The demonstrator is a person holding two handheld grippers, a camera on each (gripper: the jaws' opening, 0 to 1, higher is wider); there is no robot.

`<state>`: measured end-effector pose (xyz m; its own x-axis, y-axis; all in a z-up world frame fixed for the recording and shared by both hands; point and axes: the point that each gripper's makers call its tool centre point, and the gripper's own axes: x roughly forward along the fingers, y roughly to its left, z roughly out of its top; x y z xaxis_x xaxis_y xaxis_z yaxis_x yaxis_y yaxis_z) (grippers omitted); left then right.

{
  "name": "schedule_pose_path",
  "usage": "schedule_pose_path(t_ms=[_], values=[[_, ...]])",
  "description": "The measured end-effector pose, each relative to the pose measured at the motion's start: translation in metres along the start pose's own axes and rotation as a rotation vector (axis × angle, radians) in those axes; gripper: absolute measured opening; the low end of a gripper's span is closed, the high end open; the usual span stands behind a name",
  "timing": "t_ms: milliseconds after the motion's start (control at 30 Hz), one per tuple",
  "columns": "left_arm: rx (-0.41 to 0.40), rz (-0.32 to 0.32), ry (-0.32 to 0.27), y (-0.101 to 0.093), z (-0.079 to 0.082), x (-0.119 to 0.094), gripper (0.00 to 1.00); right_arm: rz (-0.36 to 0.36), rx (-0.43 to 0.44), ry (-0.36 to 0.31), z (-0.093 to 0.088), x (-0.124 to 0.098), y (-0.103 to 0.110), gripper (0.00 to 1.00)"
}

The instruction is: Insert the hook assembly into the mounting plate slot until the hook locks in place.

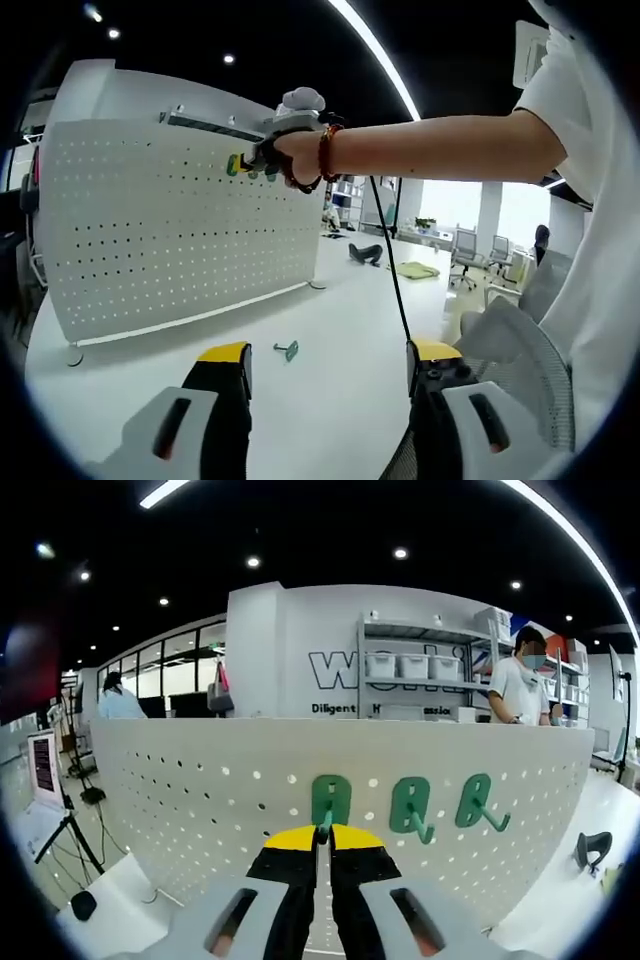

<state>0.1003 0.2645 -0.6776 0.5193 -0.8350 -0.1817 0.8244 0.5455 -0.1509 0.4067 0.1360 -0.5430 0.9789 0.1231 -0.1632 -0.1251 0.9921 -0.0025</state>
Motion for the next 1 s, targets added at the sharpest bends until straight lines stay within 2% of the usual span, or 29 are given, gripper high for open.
schedule_pose_path(t_ms=[133, 167, 567, 1000], values=[[0.011, -0.006, 0.016, -0.003, -0.002, 0.001, 0.65, 0.012, -0.003, -0.008, 0.0, -0.002, -0.001, 0.07], [0.009, -0.008, 0.019, -0.003, -0.002, 0.001, 0.65, 0.037, 0.015, -0.008, -0.001, -0.002, 0.001, 0.07], [0.011, -0.019, 0.049, -0.011, -0.007, 0.008, 0.64, 0.074, 0.024, 0.032, -0.022, -0.013, -0.003, 0.09], [0.011, -0.034, 0.075, -0.017, -0.01, 0.014, 0.63, 0.103, 0.035, 0.107, -0.074, -0.04, -0.001, 0.1]])
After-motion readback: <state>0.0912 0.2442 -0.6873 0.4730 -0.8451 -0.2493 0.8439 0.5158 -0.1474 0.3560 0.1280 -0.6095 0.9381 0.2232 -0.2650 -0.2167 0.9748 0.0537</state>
